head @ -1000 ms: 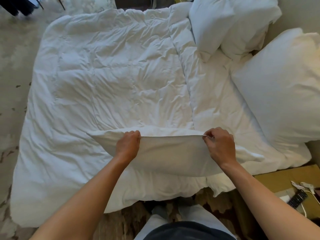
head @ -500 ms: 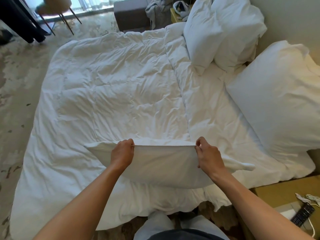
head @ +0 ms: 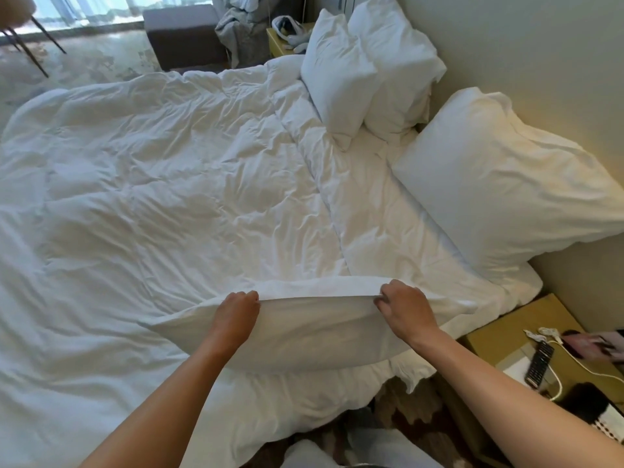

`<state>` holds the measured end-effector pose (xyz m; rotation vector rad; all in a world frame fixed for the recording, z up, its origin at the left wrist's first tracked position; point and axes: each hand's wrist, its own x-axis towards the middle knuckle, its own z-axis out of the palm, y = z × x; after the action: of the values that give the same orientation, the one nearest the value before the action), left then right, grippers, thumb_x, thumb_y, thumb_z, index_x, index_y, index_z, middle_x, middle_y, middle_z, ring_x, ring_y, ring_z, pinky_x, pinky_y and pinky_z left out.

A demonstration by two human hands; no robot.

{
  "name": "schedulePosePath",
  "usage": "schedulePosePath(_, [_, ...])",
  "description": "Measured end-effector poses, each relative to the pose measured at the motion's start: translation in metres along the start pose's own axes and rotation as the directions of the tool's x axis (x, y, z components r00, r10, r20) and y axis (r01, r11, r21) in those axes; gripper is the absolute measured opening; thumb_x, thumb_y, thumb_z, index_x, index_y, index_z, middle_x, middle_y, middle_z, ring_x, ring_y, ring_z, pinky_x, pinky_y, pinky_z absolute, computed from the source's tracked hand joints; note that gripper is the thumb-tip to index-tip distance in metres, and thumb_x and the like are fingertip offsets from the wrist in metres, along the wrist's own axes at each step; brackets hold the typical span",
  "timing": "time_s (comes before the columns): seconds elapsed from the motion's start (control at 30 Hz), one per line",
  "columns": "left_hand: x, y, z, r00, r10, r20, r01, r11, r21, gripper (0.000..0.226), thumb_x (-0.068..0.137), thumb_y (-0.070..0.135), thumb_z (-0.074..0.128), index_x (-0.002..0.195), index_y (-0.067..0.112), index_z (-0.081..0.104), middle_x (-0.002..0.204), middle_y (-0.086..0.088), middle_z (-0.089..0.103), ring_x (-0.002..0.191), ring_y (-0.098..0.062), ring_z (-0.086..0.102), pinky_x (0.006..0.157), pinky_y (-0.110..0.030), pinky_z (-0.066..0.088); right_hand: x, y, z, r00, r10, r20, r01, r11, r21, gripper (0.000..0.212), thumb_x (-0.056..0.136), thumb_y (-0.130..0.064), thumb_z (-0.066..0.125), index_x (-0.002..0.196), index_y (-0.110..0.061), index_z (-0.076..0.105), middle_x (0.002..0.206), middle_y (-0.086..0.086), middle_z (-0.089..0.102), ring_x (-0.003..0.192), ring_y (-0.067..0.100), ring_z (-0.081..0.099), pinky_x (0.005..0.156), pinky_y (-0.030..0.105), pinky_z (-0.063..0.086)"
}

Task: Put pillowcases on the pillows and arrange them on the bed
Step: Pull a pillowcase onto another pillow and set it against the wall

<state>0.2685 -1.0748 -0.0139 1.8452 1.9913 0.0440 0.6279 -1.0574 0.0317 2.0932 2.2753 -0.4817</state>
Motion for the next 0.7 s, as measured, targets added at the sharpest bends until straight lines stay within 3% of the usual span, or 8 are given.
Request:
schedulePosePath(0.13, [-0.002,-0.009,0.000,1.000,-0.008,0.004,0.008,1.000,-0.015,0.029,0.103,0.016,0.042,0.077,0.013,0.054,0.080,-0.004,0.058,0.079,-0.024,0.052,0.069,-0.036,0.041,-0.005,-0.005,0.003,0.996,0.082,-0.024,-0.076,0.979,0.189,0.030,0.101,-0.027,0.061,0.076,-0.012,0.053,0.073,-0.001,0.063,0.071,0.024,0.062,0.067,0.040,0.048])
schedulePosePath(0.27, [-0.007,-0.006,-0.016,0.999,-0.010,-0.042,0.009,1.000,-0.021,0.030,0.104,0.021,0.040,0.076,0.017,0.051,0.075,0.002,0.059,0.073,-0.023,0.056,0.065,-0.038,0.044,-0.012,-0.007,0.001,0.994,0.109,-0.020,-0.093,0.917,0.387,0.030,0.107,-0.025,0.055,0.079,-0.016,0.047,0.071,-0.003,0.065,0.054,0.008,0.069,0.064,0.040,0.056])
schedulePosePath(0.37, [-0.008,0.004,-0.035,0.995,-0.016,-0.098,0.013,0.999,-0.033,0.030,0.104,0.026,0.040,0.079,0.018,0.054,0.072,0.005,0.059,0.069,-0.021,0.056,0.061,-0.037,0.045,-0.012,-0.004,-0.006,0.990,0.115,-0.077,-0.071,0.901,0.428,0.031,0.107,-0.024,0.055,0.079,-0.015,0.044,0.064,0.000,0.062,0.048,0.014,0.065,0.062,0.045,0.056])
schedulePosePath(0.5, [-0.002,0.034,-0.065,0.982,0.023,-0.187,-0.029,0.999,-0.030,0.029,0.105,0.026,0.044,0.080,0.018,0.058,0.071,0.003,0.060,0.069,-0.024,0.057,0.062,-0.038,0.047,-0.005,0.008,-0.033,0.979,0.117,-0.165,-0.033,0.897,0.440,0.033,0.103,-0.021,0.061,0.076,-0.011,0.044,0.058,0.004,0.059,0.058,0.031,0.062,0.066,0.048,0.054])
schedulePosePath(0.7, [0.021,0.124,-0.114,0.918,0.145,-0.369,-0.161,0.987,-0.014,0.031,0.105,0.027,0.045,0.078,0.019,0.058,0.073,0.005,0.058,0.069,-0.021,0.056,0.062,-0.038,0.046,-0.015,0.068,-0.094,0.938,0.147,-0.313,0.023,0.877,0.481,0.037,0.102,-0.023,0.062,0.073,-0.015,0.041,0.058,0.001,0.062,0.058,0.019,0.071,0.065,0.044,0.057])
